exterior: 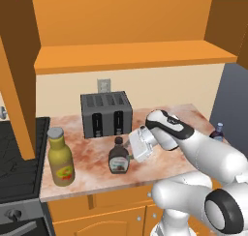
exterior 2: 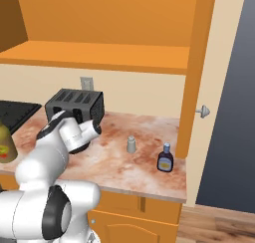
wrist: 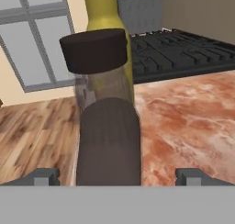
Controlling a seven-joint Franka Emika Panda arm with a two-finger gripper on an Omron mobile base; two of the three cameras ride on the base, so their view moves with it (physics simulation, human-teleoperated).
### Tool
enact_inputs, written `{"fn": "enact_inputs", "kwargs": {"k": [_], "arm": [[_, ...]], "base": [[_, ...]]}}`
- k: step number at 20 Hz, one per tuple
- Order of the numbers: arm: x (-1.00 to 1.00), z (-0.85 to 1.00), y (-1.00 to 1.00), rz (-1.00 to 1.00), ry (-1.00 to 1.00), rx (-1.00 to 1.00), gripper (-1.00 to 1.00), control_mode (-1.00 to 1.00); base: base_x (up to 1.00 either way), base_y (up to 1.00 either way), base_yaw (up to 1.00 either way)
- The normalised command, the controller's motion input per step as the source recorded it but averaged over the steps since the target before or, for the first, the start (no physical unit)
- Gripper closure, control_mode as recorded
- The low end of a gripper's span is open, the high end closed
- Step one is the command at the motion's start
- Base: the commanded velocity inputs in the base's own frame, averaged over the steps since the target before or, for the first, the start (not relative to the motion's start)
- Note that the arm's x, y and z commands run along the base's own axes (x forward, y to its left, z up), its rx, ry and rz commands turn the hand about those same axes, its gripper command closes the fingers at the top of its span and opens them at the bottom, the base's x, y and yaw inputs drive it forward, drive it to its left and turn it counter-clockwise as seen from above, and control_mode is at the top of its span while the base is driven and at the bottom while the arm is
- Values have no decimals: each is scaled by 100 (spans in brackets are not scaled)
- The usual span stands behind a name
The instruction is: There are various items on the counter. Only move the condiments/shakers into the cabinet.
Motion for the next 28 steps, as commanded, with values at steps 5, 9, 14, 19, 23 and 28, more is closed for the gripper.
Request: {"fn": "enact_inputs", "kwargs": {"k": [5,9,14,19,23,28], "arm": [[9,0,31,0,3,0,-100,-100],[11,-2,32,0,3,0,100,-100],[-3,4,-1,0,-1,0,100,-100],[-37,89,-7,-4,-17,3,100,-100],[-31,100,0,-14,-17,1,100,-100],[-9,100,0,-19,-10,2,100,-100]], "base": [[0,0,0],[0,0,0],[0,0,0],[0,0,0],[0,0,0],[0,0,0]]}}
